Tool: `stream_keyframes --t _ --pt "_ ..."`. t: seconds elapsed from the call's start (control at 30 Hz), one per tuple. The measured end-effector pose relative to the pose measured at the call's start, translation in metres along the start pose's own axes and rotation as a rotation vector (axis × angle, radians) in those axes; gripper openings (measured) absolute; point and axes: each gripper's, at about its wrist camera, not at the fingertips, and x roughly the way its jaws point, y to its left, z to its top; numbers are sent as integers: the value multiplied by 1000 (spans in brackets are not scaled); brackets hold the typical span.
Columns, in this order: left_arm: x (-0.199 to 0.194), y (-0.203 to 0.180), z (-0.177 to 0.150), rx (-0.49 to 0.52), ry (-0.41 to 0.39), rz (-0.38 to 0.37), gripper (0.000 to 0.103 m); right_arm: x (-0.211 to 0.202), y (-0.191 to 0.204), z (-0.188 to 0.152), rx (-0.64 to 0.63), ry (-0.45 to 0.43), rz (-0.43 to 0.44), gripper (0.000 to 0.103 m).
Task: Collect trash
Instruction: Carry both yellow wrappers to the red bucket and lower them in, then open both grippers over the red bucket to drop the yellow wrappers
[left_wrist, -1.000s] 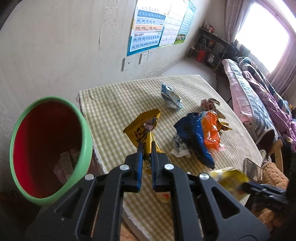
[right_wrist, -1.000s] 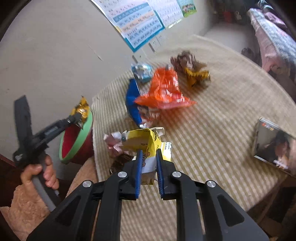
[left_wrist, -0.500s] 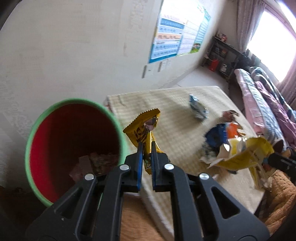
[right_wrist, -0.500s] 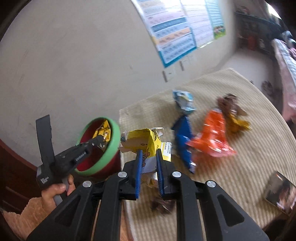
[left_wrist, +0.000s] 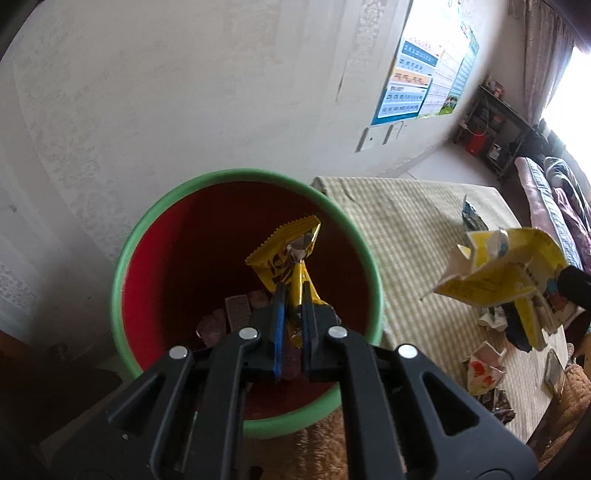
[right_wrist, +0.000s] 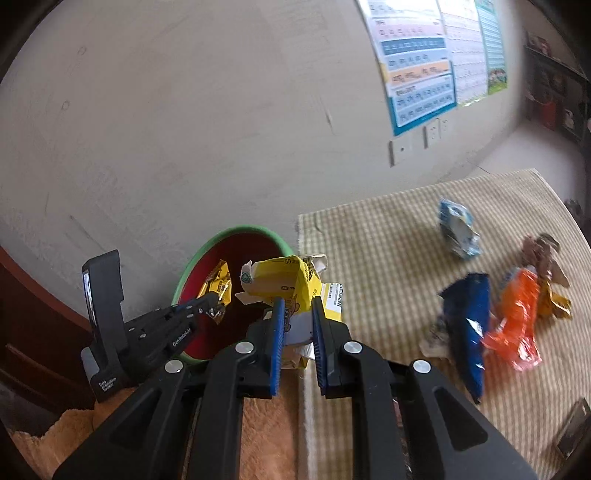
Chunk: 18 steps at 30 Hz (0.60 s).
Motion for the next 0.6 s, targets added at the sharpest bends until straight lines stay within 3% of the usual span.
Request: stream_keyframes --t 0.6 --pt "10 35 -8 -49 40 20 7 53 38 20 -53 52 47 14"
